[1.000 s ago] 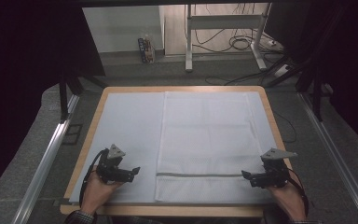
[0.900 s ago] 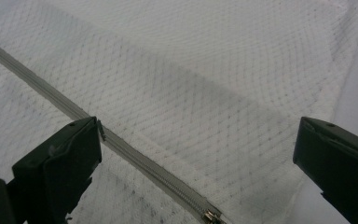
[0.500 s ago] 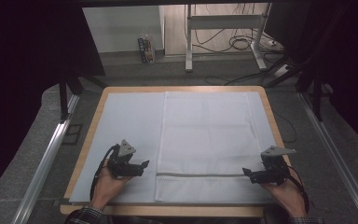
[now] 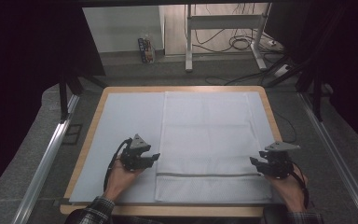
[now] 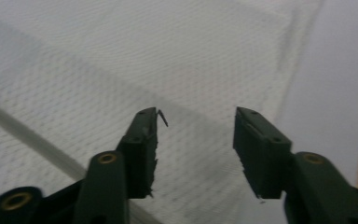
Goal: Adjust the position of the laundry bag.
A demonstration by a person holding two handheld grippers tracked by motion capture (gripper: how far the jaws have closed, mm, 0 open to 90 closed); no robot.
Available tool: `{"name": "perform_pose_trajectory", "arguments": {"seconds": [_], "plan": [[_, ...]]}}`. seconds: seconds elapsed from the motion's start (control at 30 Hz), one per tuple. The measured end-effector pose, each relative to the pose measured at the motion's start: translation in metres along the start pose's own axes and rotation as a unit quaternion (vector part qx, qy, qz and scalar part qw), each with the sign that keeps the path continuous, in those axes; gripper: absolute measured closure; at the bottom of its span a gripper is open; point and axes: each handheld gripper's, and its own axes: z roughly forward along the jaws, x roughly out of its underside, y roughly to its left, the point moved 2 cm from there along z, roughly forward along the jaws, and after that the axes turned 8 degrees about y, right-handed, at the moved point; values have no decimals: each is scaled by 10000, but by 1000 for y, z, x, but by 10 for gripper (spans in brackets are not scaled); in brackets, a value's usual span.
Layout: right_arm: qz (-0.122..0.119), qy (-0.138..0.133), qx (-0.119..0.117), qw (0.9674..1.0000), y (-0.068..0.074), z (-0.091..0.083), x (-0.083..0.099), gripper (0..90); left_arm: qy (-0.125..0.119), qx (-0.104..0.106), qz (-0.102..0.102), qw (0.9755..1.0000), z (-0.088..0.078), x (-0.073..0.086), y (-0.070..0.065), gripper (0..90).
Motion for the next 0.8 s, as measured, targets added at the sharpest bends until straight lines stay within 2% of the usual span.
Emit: {"name": "perform_pose_trajectory", "arguments": {"seconds": [0.03, 0.07, 0.1, 0.17, 0.2, 0.3, 0.33, 0.37, 0.4, 0.5, 0.53, 0.57, 0.6, 0.67, 0.7, 0.73, 0.77, 0.8], "plan": [[57, 6, 8, 10000, -3, -1, 0, 585, 23, 65, 27, 10000, 2, -1, -1, 509], [57, 6, 8, 10000, -3, -1, 0, 585, 23, 65, 27, 10000, 2, -1, -1, 523], [199, 7, 69, 9998, -11, -2, 1, 666, 113, 73, 83, 9999, 9, -3, -4, 550], [243, 40, 53, 9997, -14, -1, 2, 681, 167, 37, 111, 9998, 11, -4, -4, 567], [281, 129, 125, 9994, -18, 2, 3, 713, 182, 23, 102, 9998, 15, -4, -4, 573], [324, 215, 166, 9991, -21, 6, 5, 712, 178, 3, 66, 9998, 17, -5, -3, 567], [326, 216, 184, 9991, -23, 8, 6, 693, 204, -24, 73, 9998, 19, -4, -3, 567], [331, 236, 220, 9989, -25, 11, 7, 623, 288, 23, 32, 9996, 23, -3, -2, 563], [333, 273, 218, 9988, -26, 13, 7, 609, 325, 33, 16, 9995, 26, -2, -2, 563], [360, 507, 248, 9978, -26, 19, 10, 604, 378, 63, 37, 9993, 29, 0, -3, 591], [381, 610, 251, 9971, -26, 21, 11, 633, 380, 80, 43, 9992, 29, -1, -5, 603], [381, 610, 251, 9971, -26, 21, 11, 633, 380, 80, 43, 9992, 29, -1, -5, 650], [448, 645, 147, 9968, -27, 22, 12, 679, 384, 89, 47, 9992, 30, -1, -6, 650], [625, 692, 24, 9956, -28, 21, 12, 782, 379, 142, -13, 9992, 30, -2, -7, 736], [625, 692, 24, 9956, -28, 21, 12, 782, 400, 171, -49, 9990, 30, -2, -7, 736], [677, 695, -73, 9953, -29, 21, 12, 819, 405, 212, -97, 9989, 30, -2, -6, 761], [716, 688, -154, 9949, -29, 21, 12, 867, 404, 304, -152, 9986, 31, -3, -6, 816], [722, 698, -213, 9947, -29, 21, 12, 873, 398, 361, -198, 9984, 31, -3, -5, 855]]}}
